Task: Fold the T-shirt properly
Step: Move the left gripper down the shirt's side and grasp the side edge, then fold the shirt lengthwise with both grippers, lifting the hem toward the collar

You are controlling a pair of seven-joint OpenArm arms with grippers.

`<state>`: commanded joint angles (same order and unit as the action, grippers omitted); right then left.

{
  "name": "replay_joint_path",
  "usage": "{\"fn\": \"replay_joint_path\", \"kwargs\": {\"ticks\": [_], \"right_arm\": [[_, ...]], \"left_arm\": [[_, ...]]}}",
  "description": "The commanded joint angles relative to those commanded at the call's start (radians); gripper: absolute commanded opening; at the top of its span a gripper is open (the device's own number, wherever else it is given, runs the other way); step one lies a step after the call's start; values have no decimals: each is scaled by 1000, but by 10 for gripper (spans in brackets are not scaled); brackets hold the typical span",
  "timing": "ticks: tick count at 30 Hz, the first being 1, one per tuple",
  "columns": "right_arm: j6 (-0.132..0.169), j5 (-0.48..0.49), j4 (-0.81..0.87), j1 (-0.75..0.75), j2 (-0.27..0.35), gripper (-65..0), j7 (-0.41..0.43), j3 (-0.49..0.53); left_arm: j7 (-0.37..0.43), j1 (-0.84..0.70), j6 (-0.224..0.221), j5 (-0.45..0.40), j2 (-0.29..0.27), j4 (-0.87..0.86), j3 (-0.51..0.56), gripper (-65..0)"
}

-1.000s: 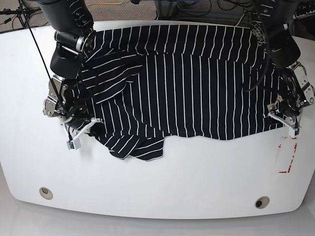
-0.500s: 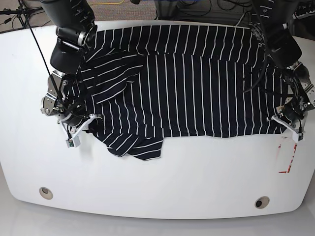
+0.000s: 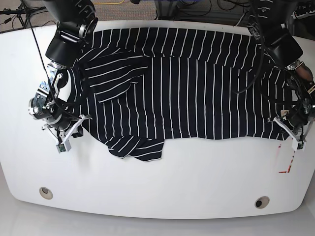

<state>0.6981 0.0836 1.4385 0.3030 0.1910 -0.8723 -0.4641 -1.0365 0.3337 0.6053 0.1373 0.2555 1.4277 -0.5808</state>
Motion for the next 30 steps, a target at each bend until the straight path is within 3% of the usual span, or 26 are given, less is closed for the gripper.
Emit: {"fn": "replay_joint_path", "kwargs": {"ticks": [4,8,13,14,17,23,30], "right_arm": [[0,-5,63,-38,0,-596,-3,0],[0,-5,20,-31,0,-579,5,0],[0,-6,-112,37,0,-393,64,0],[0,-6,-167,63,0,-322,94,0],[0,-6,-275,114,2,-231,149,0],[0,-8,-480,221,9,-244,249,2],[0,-8,-615,273,6,-279,304,3]], "left_arm": [[0,-28,31,0,0,21,2,-650],[0,-40,38,-3,0,18,2,-650],[0,-41,38,-3,0,18,2,-650],[0,-41,38,-3,0,18,2,-650],[0,-41,38,-6,0,18,2,-650],[0,-51,38,-6,0,18,2,-650],[0,-61,38,-5,2,18,2,-650]]}}
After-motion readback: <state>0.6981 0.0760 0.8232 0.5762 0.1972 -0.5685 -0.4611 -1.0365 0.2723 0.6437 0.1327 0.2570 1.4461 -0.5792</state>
